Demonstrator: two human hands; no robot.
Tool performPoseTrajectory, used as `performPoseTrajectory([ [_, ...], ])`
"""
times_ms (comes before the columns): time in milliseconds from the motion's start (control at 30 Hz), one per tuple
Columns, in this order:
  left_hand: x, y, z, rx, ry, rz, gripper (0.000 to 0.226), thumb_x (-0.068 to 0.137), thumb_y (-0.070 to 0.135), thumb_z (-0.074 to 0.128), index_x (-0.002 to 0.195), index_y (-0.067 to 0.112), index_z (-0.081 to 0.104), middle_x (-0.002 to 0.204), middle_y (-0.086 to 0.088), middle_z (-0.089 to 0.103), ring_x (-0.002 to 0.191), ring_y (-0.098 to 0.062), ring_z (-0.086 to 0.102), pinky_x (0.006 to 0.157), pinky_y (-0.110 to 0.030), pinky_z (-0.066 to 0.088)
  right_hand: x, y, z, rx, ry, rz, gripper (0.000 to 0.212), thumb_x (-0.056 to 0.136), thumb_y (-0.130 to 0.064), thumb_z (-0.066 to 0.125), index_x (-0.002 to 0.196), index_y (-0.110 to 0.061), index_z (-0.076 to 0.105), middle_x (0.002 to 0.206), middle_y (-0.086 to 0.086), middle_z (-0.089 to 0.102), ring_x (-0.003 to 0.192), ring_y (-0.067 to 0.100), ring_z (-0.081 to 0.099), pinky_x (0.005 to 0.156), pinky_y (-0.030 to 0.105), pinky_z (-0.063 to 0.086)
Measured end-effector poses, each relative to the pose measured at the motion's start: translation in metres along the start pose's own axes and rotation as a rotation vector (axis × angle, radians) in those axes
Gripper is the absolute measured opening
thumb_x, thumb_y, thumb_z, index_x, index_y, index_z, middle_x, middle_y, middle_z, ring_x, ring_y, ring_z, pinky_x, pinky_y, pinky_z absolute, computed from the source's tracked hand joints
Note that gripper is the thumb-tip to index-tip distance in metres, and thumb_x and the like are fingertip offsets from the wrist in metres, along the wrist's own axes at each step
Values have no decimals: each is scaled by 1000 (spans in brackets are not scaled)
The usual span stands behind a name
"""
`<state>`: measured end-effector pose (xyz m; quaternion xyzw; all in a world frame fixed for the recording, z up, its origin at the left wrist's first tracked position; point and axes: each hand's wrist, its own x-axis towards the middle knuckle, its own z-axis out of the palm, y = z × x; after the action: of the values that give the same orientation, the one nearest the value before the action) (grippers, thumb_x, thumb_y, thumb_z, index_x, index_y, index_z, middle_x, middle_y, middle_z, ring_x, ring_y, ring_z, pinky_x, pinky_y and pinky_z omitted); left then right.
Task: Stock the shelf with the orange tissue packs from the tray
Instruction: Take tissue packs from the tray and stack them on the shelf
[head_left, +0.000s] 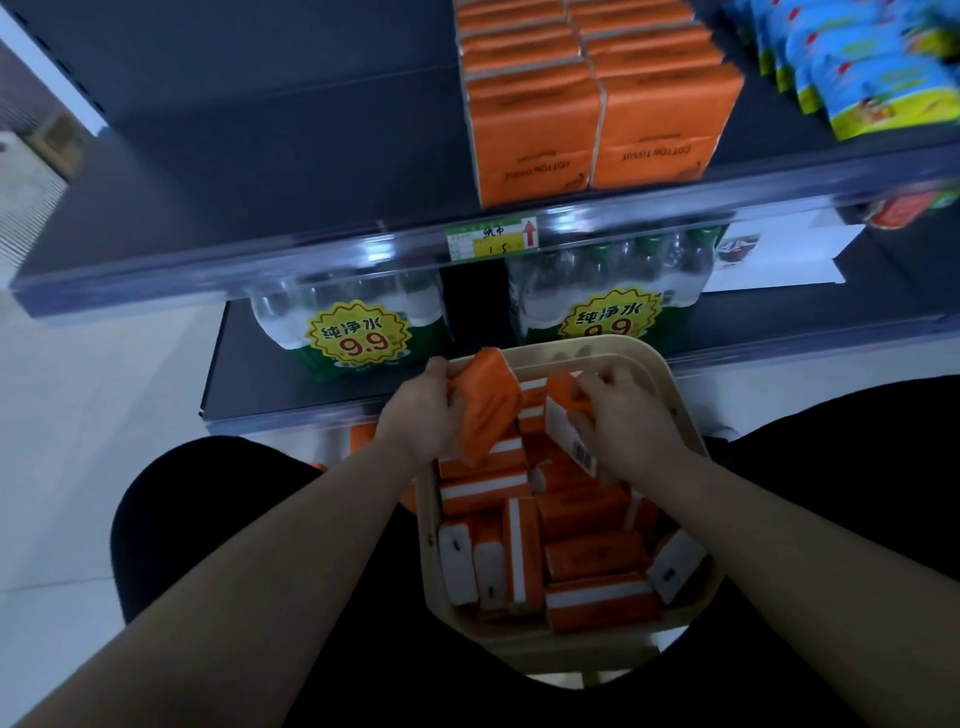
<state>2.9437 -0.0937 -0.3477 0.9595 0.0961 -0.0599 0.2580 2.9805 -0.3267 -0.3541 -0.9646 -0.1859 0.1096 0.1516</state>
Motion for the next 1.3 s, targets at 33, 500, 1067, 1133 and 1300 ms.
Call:
performPoseTrajectory([
  [33,0,-4,1,46,-9,-1,31,96,30,44,122,14,46,104,-11,65,93,-30,62,75,-40,52,2,-1,6,51,-73,-16,36,95,-37,48,127,-20,51,135,12,38,112,32,52,86,40,49],
  [500,7,-10,7,6,-72,-63,31,97,30,45,124,15,48,110,-12,64,99,-29,60,81,-40,50,31,2,26,-27,-342,-376,25,97,-36,41,121,-35,45,138,1,46,129,23,40,107,39,31],
  [1067,-14,2,-70,-124,121,90,33,90,23,59,123,19,58,111,-4,62,101,-23,58,86,-35,46,-1,-19,-63,21,144,-240,44,87,-37,63,124,-23,45,122,2,55,111,22,46,92,35,40],
  [1133,-19,7,-89,-131,233,114,36,89,26,60,124,20,58,113,-7,62,104,-25,58,91,-39,47,-5,-32,-85,36,264,-291,44,88,-32,63,127,-22,46,123,3,54,111,23,45,91,34,38],
  [1300,-19,25,-146,-272,561,6,33,90,19,62,121,10,55,115,-10,62,103,-24,58,85,-29,41,-3,-68,-135,-23,475,-368,46,86,-26,66,129,-23,50,120,5,56,106,28,48,90,36,38],
])
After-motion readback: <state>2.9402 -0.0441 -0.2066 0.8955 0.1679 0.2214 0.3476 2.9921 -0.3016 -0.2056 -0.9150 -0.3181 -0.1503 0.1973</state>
